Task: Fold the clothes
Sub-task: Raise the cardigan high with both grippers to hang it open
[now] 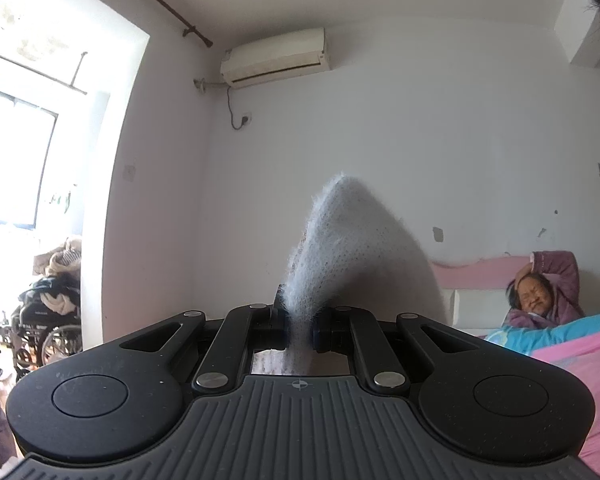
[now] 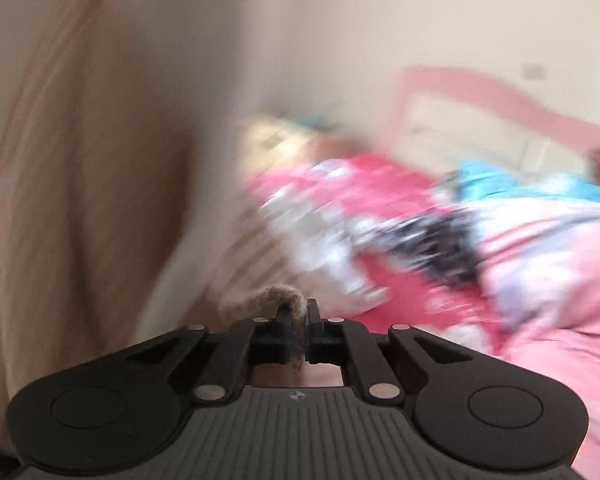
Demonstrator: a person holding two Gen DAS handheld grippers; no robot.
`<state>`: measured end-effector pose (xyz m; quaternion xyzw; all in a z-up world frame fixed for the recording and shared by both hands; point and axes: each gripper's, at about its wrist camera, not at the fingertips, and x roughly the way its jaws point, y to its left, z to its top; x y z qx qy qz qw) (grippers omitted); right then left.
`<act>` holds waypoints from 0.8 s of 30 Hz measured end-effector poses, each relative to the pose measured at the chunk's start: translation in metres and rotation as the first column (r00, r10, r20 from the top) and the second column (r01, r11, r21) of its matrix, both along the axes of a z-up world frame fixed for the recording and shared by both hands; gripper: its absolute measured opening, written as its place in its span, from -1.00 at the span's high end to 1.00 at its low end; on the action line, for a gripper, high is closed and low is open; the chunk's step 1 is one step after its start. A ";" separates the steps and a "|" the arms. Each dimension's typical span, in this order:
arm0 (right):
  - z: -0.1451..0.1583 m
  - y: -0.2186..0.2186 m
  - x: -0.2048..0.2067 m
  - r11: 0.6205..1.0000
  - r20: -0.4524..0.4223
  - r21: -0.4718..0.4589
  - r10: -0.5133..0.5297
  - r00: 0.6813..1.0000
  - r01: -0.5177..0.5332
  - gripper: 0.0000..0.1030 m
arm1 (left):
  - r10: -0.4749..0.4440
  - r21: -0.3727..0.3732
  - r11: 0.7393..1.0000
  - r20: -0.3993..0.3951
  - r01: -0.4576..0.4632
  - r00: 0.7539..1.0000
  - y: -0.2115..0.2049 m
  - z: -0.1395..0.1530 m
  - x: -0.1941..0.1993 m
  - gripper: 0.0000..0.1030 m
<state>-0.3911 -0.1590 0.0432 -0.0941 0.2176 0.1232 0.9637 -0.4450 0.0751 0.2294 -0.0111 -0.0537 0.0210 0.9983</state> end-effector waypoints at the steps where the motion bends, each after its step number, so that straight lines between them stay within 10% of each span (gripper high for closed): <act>1: 0.011 -0.015 -0.002 0.998 0.024 0.041 -0.053 0.998 0.052 0.90 | 0.005 0.001 1.000 0.004 -0.005 1.000 0.001 0.000 0.000 0.85; 7: 0.057 -0.078 -0.021 0.946 0.101 0.256 -0.229 0.968 0.197 0.91 | 0.033 -0.028 0.999 0.048 -0.032 0.998 0.011 0.005 -0.003 0.85; 16: 0.154 -0.125 -0.070 0.865 0.391 0.417 -0.448 0.804 0.279 0.92 | -0.051 -0.085 0.995 0.113 0.060 0.992 0.012 0.042 0.009 0.85; 24: 0.200 -0.144 0.011 0.874 0.485 0.397 -0.460 0.744 0.282 0.92 | -0.086 -0.081 0.992 0.137 0.097 0.987 0.004 0.074 0.079 0.85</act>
